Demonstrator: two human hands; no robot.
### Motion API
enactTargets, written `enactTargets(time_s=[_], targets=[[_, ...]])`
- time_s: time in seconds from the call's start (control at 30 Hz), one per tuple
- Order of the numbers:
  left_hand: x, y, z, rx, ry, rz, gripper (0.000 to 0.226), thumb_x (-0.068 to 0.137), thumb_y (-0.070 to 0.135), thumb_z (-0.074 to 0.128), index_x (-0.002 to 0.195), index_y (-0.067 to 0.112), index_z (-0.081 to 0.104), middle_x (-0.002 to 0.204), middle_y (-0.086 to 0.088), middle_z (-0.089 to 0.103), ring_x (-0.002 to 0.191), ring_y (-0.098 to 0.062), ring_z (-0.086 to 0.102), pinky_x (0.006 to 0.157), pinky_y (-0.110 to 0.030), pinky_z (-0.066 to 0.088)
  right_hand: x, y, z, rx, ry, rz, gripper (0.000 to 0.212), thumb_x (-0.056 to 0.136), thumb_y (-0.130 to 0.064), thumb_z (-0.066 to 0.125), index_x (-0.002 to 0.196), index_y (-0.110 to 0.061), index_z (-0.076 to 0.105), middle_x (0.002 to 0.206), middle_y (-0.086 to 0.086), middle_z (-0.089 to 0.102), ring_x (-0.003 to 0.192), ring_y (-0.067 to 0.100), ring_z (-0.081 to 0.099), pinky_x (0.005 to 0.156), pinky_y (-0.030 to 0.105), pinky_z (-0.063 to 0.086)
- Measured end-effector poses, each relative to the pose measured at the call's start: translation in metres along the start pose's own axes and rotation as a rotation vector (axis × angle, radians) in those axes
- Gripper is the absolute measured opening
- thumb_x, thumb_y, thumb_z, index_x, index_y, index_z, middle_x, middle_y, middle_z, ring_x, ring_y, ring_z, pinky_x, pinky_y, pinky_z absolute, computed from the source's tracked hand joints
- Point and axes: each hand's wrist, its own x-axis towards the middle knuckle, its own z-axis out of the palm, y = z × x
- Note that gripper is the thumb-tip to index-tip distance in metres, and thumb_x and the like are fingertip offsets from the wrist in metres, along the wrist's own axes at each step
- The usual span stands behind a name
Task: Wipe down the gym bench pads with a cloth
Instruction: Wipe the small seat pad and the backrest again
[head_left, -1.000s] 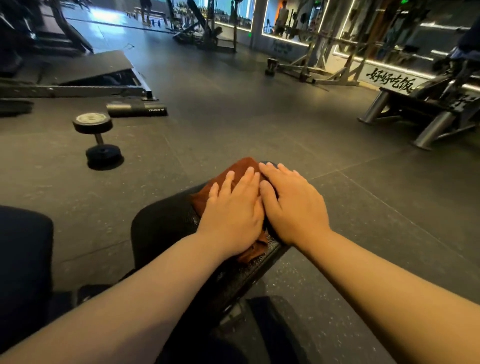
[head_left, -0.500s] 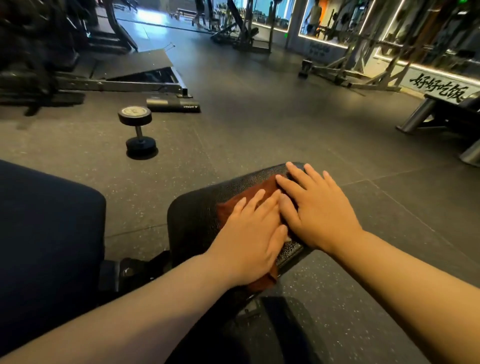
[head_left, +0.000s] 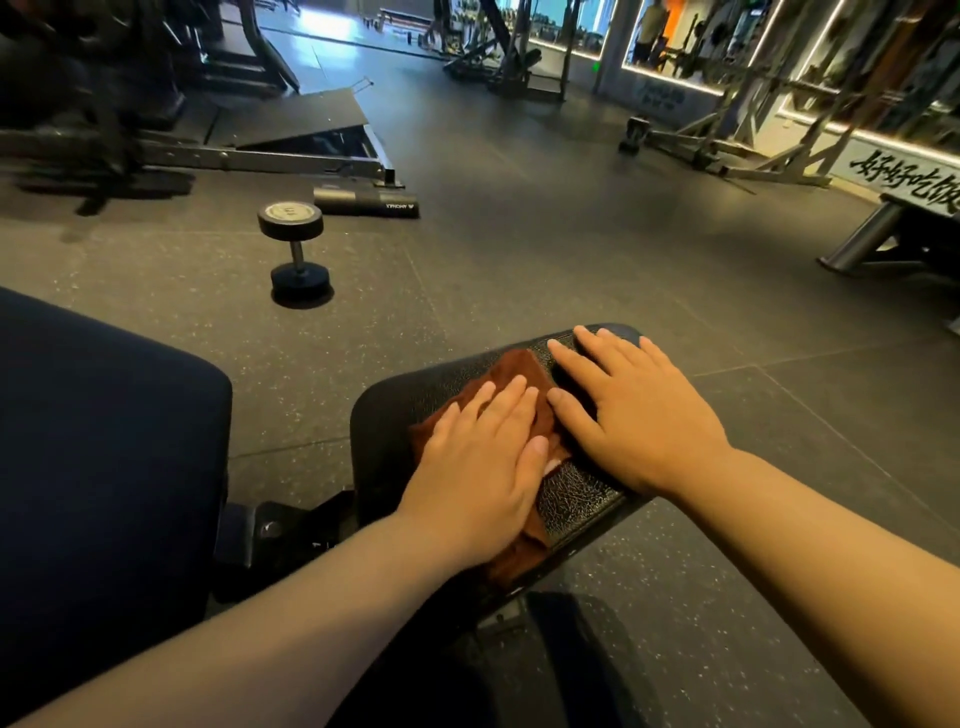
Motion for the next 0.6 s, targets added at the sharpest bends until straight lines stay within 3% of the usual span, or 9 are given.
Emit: enactTargets(time_s=[0.2,0.33,0.43,0.6], targets=[[0.054,-0.014,-0.006,-0.028,-0.020,-0.201,0.057,0.105,0.044,0.021,0.159,0.026,0.013,0.167,0.007,0.007,0.154,-0.020,0.003,0.124,-0.050,0.003,0.009,-0.010,0.000,0.071,-0.006,0.054,0.078,0.087,-0.068,0.006,0.155,-0.038,0.030,0.163,0.005,0.029,0.152,0.024,0.020,0.123,0.051,0.008],[0.004,-0.002,0.001,-0.020,0.064,-0.119,0.056,0.105,0.044,0.022,0.159,0.027,0.015,0.166,0.010,0.009,0.153,-0.014,0.003,0.125,-0.045,0.005,0.009,-0.021,0.005,0.047,0.004,0.071,0.066,0.095,-0.069,0.013,0.156,-0.043,0.022,0.164,0.007,0.023,0.154,0.025,0.010,0.124,0.053,-0.001],[0.004,-0.018,-0.001,-0.019,0.013,-0.077,0.057,0.105,0.047,0.021,0.159,0.031,0.013,0.166,0.014,0.006,0.153,-0.012,-0.001,0.124,-0.046,0.002,0.012,-0.020,0.006,0.060,0.010,0.072,0.062,0.098,-0.066,0.015,0.155,-0.043,0.026,0.165,0.006,0.021,0.154,0.025,0.008,0.124,0.054,-0.002],[0.048,-0.025,-0.002,-0.026,-0.001,-0.259,0.057,0.105,0.044,0.021,0.159,0.026,0.013,0.167,0.009,0.006,0.154,-0.020,0.002,0.123,-0.051,0.002,0.011,-0.021,0.009,0.040,0.007,0.065,0.057,0.101,-0.056,0.019,0.155,-0.039,0.029,0.166,0.006,0.020,0.155,0.025,0.008,0.124,0.054,0.000]])
